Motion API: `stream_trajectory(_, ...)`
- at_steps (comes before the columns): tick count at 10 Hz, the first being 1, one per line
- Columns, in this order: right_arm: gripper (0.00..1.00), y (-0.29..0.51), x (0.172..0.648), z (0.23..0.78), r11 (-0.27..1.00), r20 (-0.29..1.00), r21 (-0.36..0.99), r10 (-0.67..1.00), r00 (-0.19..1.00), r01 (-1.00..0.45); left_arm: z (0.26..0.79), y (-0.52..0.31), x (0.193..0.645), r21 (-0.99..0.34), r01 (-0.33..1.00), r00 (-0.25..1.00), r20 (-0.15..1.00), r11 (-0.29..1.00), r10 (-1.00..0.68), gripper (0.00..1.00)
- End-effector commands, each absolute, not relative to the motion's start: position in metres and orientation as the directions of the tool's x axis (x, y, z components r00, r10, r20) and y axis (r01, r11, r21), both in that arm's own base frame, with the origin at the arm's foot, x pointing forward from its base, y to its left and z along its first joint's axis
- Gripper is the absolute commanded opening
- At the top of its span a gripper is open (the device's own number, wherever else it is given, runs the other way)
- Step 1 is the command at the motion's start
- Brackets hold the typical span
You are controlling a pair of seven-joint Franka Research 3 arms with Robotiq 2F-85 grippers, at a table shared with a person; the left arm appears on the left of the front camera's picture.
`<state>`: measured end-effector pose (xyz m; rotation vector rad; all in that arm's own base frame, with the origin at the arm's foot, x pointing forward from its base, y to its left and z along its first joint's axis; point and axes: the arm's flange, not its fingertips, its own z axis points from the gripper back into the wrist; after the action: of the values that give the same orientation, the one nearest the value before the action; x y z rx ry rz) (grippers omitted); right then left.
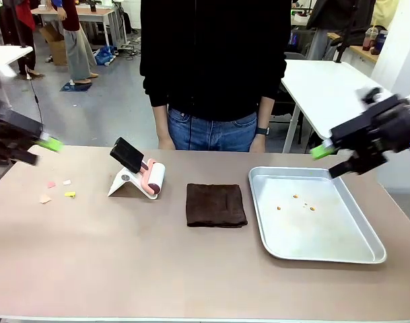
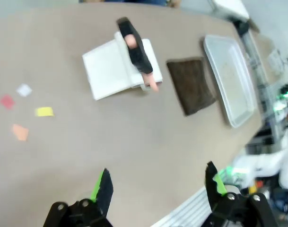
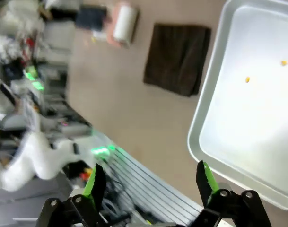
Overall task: Clean the surface of the table.
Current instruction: Hold the Lint Roller with your left hand and the towel with your right hand.
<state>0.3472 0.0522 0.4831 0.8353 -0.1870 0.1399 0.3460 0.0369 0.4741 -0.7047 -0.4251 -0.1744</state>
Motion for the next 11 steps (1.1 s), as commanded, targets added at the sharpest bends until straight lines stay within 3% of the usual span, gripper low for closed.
stream_trajectory(1, 1.00, -0.011, 0.306, 0.460, 0.565, 0.244, 0.817, -0.152, 0.958, -0.119, 0.457, 0.106, 0.336, -0.714, 0.288, 0.866, 0.479, 0.638, 0.146, 1.00)
stream_trajectory(4, 1.00, -0.106, 0.281, 0.435, 0.415, 0.240, 0.907, -0.388, 0.890, -0.064, 0.419, 0.198, 0.310, -0.816, 0.230, 0.813, 0.460, 0.530, 0.356, 1.00)
stream_trajectory(7, 1.00, -0.161, 0.267, 0.388, 0.303, 0.141, 0.952, -0.542, 0.829, 0.036, 0.383, 0.220, 0.292, -0.871, 0.168, 0.760, 0.413, 0.462, 0.502, 1.00)
stream_trajectory(9, 1.00, -0.178, 0.259, 0.361, 0.303, 0.107, 0.945, -0.644, 0.758, 0.124, 0.376, 0.198, 0.286, -0.866, 0.066, 0.704, 0.392, 0.496, 0.592, 1.00)
stream_trajectory(10, 1.00, -0.178, 0.256, 0.357, 0.375, 0.174, 0.917, -0.682, 0.710, 0.136, 0.381, 0.231, 0.285, -0.876, 0.127, 0.753, 0.390, 0.465, 0.531, 1.00)
stream_trajectory(11, 1.00, -0.226, 0.287, 0.390, 0.299, 0.089, 0.947, -0.599, 0.796, 0.120, 0.381, 0.231, 0.285, -0.876, 0.127, 0.753, 0.390, 0.465, 0.531, 1.00)
